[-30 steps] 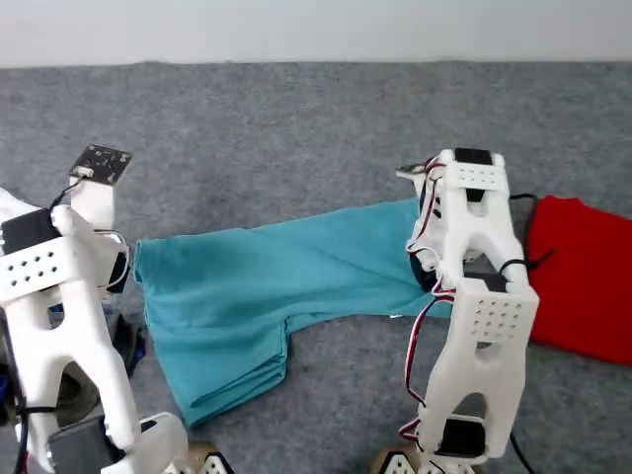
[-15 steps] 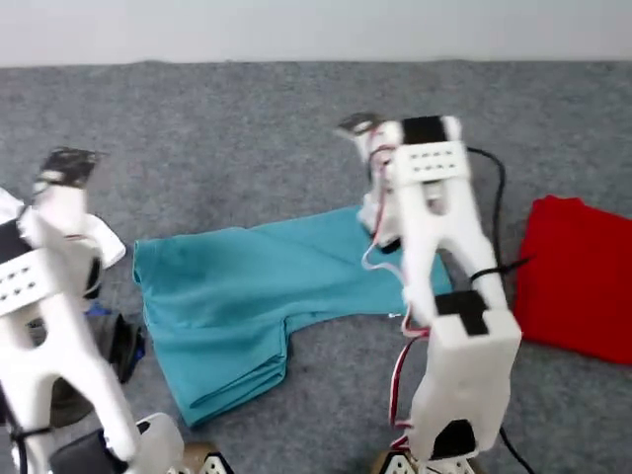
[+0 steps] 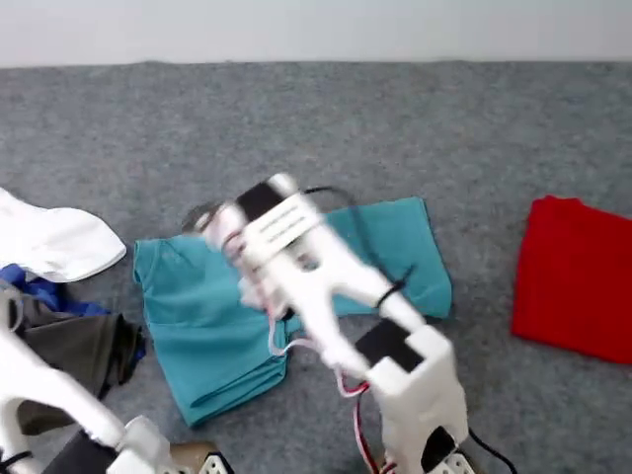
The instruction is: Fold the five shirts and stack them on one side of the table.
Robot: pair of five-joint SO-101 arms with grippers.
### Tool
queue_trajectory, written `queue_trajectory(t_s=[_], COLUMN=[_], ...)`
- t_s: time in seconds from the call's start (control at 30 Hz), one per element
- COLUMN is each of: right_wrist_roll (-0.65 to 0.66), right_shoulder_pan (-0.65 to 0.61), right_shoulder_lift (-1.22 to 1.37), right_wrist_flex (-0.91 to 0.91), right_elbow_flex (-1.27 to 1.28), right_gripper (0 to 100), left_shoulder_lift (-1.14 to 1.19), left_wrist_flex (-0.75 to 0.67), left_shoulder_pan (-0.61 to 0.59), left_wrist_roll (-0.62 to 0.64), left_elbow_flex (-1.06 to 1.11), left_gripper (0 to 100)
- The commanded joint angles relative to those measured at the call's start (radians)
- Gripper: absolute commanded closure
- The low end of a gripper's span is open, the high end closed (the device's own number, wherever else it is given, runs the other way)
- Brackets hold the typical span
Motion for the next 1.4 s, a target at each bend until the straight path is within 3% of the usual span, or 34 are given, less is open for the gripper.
queue_trajectory(t_s=[0.0, 0.43, 0.83, 1.0, 1.37], right_wrist_roll=[-0.034, -0.037, -0.035, -0.035, -0.034], right_shoulder_pan=[-0.085, -0.308, -0.208, -0.262, -0.435], right_shoulder_lift=[0.027, 0.162, 0.176, 0.271, 0.226], right_wrist_flex=[-0.051, -0.07, -0.119, -0.165, -0.033], right_elbow_flex=[-0.005, -0.002, -0.153, -0.153, -0.158], right_gripper=[97.9, 97.9, 97.9, 97.9, 98.0], left_shoulder_lift=[-0.002, -0.009, -0.009, -0.009, -0.009], left_wrist_flex=[-0.025, -0.015, 0.003, 0.003, 0.003], left_shoulder_pan=[-0.08, -0.157, -0.153, -0.157, -0.155], left_wrist_roll=[-0.058, -0.098, -0.1, -0.1, -0.098], left_elbow_flex=[-0.038, -0.033, -0.038, -0.038, -0.036], left_gripper=[98, 98, 98, 98, 98])
